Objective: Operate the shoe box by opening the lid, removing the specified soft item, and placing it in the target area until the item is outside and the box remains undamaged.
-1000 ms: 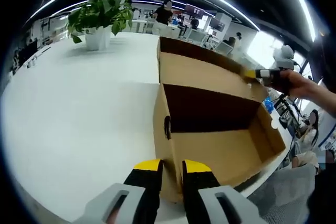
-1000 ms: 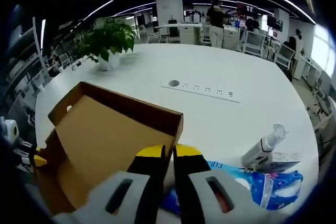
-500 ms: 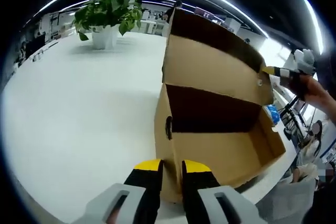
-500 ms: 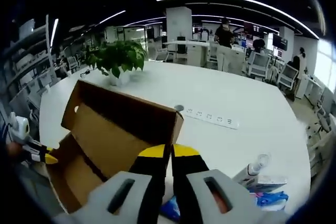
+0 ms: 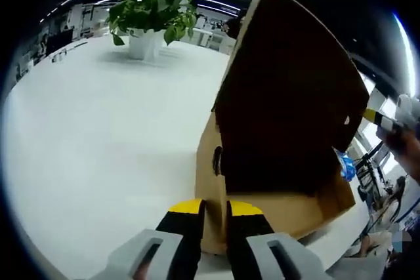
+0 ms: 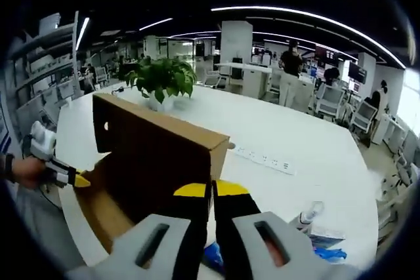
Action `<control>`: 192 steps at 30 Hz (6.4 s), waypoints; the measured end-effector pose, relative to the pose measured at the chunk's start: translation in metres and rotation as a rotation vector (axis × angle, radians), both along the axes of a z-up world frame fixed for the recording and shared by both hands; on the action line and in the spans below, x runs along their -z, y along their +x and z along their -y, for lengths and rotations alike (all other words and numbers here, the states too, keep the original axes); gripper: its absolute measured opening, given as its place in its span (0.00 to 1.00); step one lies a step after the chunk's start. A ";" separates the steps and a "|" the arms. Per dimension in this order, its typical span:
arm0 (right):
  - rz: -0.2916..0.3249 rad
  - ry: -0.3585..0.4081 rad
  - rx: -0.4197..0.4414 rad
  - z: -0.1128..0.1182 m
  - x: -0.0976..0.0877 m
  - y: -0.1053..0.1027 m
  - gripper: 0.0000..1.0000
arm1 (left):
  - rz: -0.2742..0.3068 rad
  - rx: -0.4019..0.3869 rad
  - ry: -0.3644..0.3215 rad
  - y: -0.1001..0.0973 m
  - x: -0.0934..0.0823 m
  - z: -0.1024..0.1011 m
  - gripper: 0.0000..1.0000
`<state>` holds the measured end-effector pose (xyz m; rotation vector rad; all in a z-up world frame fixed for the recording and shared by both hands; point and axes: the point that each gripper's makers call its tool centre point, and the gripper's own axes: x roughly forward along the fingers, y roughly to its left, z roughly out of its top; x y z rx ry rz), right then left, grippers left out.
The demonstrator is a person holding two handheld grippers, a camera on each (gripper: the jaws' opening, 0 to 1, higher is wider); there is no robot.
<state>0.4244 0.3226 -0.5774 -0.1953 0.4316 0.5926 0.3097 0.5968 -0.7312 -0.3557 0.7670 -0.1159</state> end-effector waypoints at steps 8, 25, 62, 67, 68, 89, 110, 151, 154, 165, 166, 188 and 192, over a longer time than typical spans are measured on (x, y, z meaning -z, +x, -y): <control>0.022 -0.039 -0.044 0.001 0.011 -0.036 0.01 | 0.014 0.082 -0.010 -0.003 0.000 -0.001 0.17; 0.030 -0.050 -0.027 0.007 0.043 -0.072 0.02 | 0.138 0.147 -0.007 -0.026 -0.045 -0.003 0.22; -0.218 0.144 0.086 0.020 0.107 -0.121 0.00 | 0.127 0.225 0.007 -0.045 -0.042 0.012 0.23; -0.239 0.158 0.098 0.020 0.112 -0.125 0.00 | 0.118 0.219 0.009 -0.051 -0.041 0.011 0.23; -0.239 0.158 0.099 0.020 0.112 -0.125 0.00 | 0.117 0.217 0.009 -0.052 -0.042 0.010 0.23; -0.258 0.332 0.100 0.018 0.093 -0.131 0.09 | 0.132 0.118 -0.057 -0.064 -0.062 -0.009 0.25; -0.413 0.411 0.117 -0.004 0.127 -0.139 0.25 | 0.049 0.131 -0.120 -0.043 -0.030 0.010 0.30; -0.364 0.362 0.200 0.001 0.118 -0.042 0.23 | 0.061 0.099 -0.128 0.051 -0.032 0.021 0.30; -0.366 0.364 0.199 0.002 0.118 -0.042 0.22 | 0.062 0.097 -0.127 0.050 -0.032 0.021 0.30; -0.297 0.314 0.145 0.025 0.107 -0.050 0.30 | 0.138 0.124 -0.103 0.035 -0.047 0.022 0.36; -0.277 0.279 0.130 0.032 0.105 -0.056 0.31 | 0.147 0.127 -0.094 0.033 -0.050 0.021 0.37; -0.191 0.213 0.171 0.116 0.086 -0.130 0.38 | 0.207 0.173 0.021 -0.033 -0.084 0.046 0.41; -0.183 0.225 0.177 0.119 0.082 -0.135 0.39 | 0.199 0.153 0.024 -0.040 -0.083 0.045 0.41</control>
